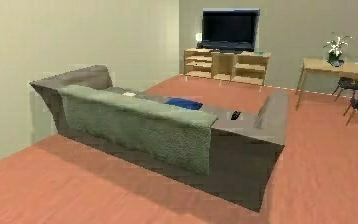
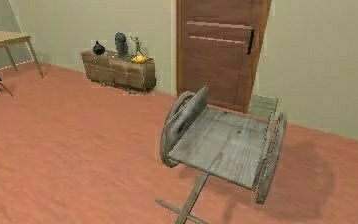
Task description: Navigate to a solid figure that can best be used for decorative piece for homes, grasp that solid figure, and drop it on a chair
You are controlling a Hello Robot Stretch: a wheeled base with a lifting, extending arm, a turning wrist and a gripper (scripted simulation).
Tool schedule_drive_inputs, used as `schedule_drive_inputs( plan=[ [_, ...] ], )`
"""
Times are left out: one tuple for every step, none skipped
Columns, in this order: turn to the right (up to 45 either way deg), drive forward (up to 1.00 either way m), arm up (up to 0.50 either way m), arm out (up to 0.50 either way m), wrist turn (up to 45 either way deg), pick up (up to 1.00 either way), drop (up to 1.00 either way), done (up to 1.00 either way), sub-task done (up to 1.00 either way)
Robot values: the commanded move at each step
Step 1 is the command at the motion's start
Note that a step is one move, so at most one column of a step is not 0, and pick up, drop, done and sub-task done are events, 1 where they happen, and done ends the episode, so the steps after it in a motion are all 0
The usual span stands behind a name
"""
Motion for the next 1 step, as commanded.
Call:
schedule_drive_inputs(
  plan=[
    [33.0,0.00,0.00,0.00,0.0,0.00,0.00,0.00,0.00]
  ],
)
